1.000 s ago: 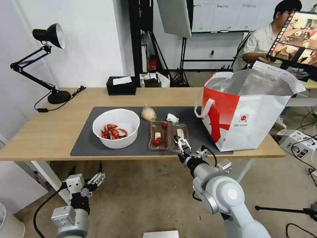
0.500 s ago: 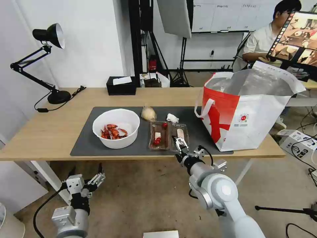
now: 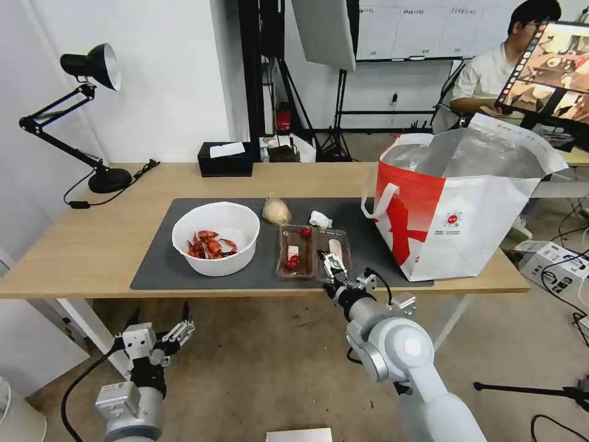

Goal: Pick up the trash from the table and place it into the takeout bag.

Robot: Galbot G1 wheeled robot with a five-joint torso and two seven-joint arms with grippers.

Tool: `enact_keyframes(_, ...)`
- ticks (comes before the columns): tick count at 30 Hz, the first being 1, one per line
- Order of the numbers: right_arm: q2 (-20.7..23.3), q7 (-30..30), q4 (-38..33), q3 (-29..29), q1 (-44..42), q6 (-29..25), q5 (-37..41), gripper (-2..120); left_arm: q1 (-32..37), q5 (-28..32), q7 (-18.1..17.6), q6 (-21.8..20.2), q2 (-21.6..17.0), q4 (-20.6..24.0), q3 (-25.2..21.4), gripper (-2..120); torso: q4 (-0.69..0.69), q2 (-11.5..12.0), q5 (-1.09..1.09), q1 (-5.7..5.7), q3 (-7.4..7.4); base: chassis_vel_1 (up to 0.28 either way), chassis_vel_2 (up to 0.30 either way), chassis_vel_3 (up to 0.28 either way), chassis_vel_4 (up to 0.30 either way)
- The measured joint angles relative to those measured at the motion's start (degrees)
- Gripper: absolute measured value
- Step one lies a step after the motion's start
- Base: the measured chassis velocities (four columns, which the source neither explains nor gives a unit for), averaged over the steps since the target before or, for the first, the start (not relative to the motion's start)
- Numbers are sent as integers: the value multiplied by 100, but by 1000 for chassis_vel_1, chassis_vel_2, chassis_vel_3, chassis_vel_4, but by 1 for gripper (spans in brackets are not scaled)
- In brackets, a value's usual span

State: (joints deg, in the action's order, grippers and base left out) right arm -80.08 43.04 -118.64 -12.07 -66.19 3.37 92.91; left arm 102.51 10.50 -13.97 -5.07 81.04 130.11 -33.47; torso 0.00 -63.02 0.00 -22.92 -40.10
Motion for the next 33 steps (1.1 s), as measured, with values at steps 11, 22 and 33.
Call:
enact_keyframes(11,8,-170,-79,-29,75,-14,-235,100,22,11,-3,22,-20,1,-34,100,0,0,0,0,0,0,0,0,0)
enact_keyframes(22,281,-571,-372,-35,205,114,-876,100,38,11,-4,117,-7,-5,-33,100,0,0,0,0,0,0,0,0,0)
enact_keyframes(33,238,-630,48,390,1007,740,-387,100,93,12,-10,132,9,97,-95,100,-1,0,0,0,0,0,0,0,0)
